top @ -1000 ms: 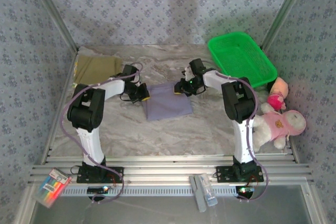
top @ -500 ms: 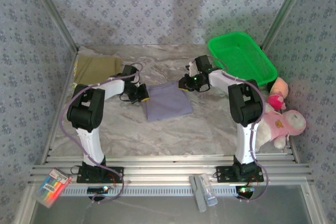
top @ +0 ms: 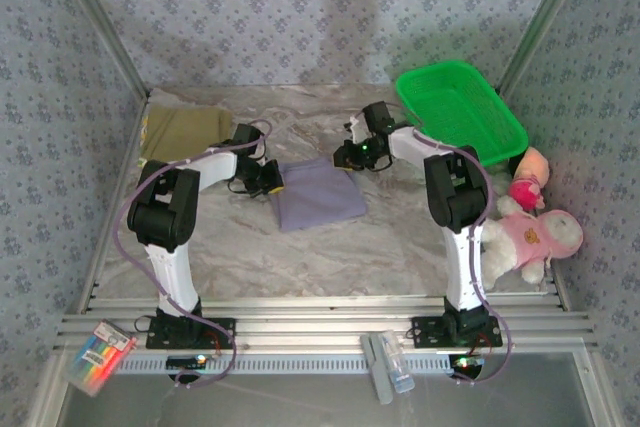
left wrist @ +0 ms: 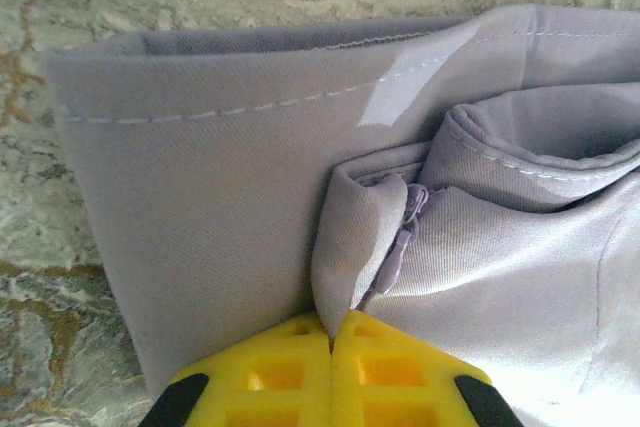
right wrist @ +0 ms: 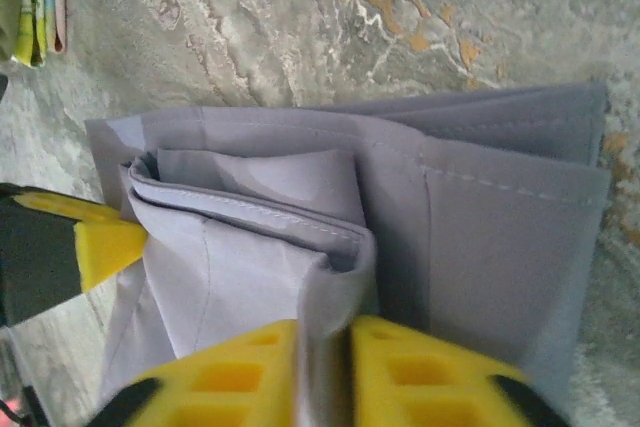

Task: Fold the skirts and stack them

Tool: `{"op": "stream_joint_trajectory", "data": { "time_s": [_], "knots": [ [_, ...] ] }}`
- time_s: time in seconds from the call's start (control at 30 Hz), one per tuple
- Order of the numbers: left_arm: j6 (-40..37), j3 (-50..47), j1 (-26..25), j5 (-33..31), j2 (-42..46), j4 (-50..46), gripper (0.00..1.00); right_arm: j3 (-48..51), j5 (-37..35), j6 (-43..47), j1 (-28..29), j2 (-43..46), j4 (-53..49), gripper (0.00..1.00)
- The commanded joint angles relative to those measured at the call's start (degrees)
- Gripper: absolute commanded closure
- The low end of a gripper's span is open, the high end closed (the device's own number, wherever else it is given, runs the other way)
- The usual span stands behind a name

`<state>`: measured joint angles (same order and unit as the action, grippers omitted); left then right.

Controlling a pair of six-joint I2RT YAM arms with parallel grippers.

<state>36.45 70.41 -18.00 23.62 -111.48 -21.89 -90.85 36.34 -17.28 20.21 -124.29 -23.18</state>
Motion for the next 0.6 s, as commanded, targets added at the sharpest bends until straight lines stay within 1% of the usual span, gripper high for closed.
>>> {"op": "stream_joint_trajectory", "data": {
  "time_s": [0.0,0.03,0.07,0.33,0.43,0.57],
  "knots": [
    [-1.2,-1.1,0.4,-0.6,1.1,-1.3,1.0,1.7,0.6,2.9,1.1,2.2,-0.3,0.94],
    [-1.2,-1.2,0.5,-0.5,1.1,-1.3,1.0,2.6,0.6,3.2,1.2,3.2,0.6,0.98],
    [-1.2,-1.4,0.6,-0.5,1.2,-1.3,1.0,3.6,0.6,3.5,1.2,4.3,1.5,1.0],
    [-1.2,-2.9,0.8,-0.5,2.5,-1.0,1.0,10.7,1.6,3.5,1.3,10.3,9.3,1.0],
    [-1.2,-3.0,1.1,-0.8,2.6,-1.3,1.0,10.6,3.5,3.7,1.5,10.6,11.5,1.0],
    [-0.8,-3.7,1.6,-0.9,2.7,-1.1,1.0,7.7,5.3,3.4,1.6,8.7,14.1,1.0]
  ]
}}
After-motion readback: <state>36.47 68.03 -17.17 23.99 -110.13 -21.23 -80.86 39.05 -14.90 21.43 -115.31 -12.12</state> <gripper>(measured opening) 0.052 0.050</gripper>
